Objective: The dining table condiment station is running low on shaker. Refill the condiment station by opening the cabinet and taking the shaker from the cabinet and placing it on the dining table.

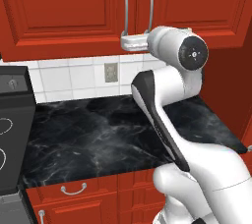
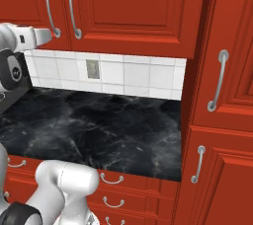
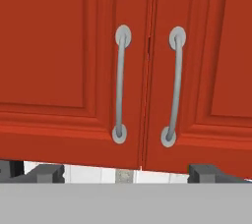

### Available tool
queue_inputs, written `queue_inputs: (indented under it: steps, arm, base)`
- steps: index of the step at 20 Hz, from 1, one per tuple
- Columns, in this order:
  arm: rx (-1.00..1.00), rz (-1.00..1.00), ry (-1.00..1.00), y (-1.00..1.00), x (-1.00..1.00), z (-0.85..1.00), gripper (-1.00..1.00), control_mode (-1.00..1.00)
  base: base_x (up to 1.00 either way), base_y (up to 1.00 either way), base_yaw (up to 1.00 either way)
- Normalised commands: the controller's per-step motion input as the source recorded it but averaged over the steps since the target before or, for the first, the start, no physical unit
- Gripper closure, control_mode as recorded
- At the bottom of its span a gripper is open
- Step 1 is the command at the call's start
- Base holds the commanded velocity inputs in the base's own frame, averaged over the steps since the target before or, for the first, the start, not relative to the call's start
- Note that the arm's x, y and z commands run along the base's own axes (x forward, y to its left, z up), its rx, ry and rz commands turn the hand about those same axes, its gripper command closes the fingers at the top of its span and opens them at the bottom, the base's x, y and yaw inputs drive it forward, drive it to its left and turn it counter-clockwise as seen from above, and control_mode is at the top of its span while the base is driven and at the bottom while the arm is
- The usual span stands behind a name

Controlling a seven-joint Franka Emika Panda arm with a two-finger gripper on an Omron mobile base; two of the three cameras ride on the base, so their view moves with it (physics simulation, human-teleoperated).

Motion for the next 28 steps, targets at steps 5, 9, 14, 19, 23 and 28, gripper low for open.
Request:
queue_inputs:
  steps: [5, 9, 14, 19, 23, 28]
  arm:
    - [0.0, 0.0, 0.0, 0.08, 0.04, 0.18, -1.0, -1.0]
    - [0.0, -0.03, 0.06, 0.0, 0.26, 0.03, -1.0, -1.0]
    - [0.0, -0.03, 0.1, 0.0, 0.37, 0.0, -1.0, -1.0]
    - [0.0, -0.02, 0.15, 0.01, 0.46, 0.0, -1.0, -1.0]
    - [0.0, -0.02, 0.15, 0.12, 0.46, 0.0, -1.0, -1.0]
    - [-0.01, -0.01, 0.1, 0.23, 0.35, 0.0, -1.0, -1.0]
  base:
    - [0.0, 0.0, 0.0]
    - [0.0, 0.0, 0.0]
    - [0.0, 0.0, 0.0]
    - [0.0, 0.0, 0.0]
    - [0.0, 0.0, 0.0]
    - [0.0, 0.0, 0.0]
